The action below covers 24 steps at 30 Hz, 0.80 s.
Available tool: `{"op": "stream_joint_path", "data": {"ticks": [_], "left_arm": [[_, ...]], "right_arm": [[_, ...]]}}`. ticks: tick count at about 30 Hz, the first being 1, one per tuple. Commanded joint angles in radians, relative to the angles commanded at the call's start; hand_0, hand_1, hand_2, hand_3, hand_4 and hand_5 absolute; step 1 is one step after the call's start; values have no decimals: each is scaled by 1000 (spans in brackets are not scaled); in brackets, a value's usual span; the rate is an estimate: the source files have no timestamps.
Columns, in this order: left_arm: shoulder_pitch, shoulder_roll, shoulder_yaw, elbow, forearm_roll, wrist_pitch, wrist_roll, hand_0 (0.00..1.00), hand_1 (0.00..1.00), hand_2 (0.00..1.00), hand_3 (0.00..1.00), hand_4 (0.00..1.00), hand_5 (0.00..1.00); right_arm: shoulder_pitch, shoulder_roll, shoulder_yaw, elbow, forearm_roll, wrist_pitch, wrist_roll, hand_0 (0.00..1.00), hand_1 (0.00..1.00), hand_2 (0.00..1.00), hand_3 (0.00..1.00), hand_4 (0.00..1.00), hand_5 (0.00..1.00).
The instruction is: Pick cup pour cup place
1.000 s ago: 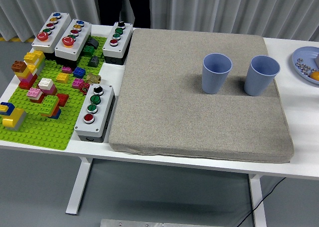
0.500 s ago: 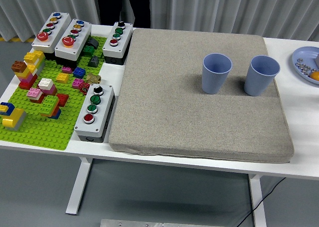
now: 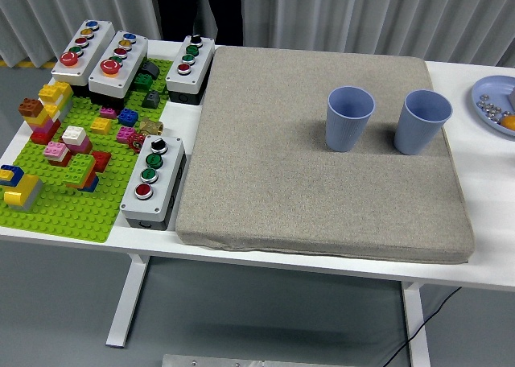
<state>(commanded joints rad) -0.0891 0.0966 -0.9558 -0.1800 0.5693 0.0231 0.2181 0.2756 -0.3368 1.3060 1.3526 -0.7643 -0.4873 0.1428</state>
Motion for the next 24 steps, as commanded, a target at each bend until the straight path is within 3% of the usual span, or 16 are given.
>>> {"op": "stream_joint_path", "data": {"ticks": [5, 12, 13, 18, 19, 24], "left_arm": [[-3, -2, 3, 0, 3, -3, 3, 736, 823, 854, 768, 514, 951], [-3, 0, 9, 0, 5, -7, 7, 737, 823, 854, 767, 515, 952], [-3, 1, 12, 0, 6, -8, 9, 738, 816, 854, 767, 514, 952], [-3, 6, 19, 0, 7, -12, 11, 738, 816, 854, 767, 514, 952], [-3, 6, 20, 0, 7, -12, 12, 739, 816, 853, 766, 513, 952], [-4, 7, 25, 0, 6, -15, 13, 739, 816, 853, 766, 513, 952]], "right_arm": [[-53, 45, -43, -12, -4, -71, 56, 891, 792, 818, 819, 790, 647], [-63, 86, -116, -57, 25, -156, 131, 892, 791, 827, 837, 802, 609], [-64, 99, -135, -67, 36, -158, 146, 890, 789, 843, 878, 823, 563], [-58, 146, -242, -120, 132, -158, 262, 890, 789, 843, 878, 823, 563], [-56, 150, -255, -126, 147, -158, 278, 894, 792, 855, 889, 827, 500], [-52, 154, -290, -139, 180, -158, 290, 894, 792, 855, 889, 827, 500]]}}
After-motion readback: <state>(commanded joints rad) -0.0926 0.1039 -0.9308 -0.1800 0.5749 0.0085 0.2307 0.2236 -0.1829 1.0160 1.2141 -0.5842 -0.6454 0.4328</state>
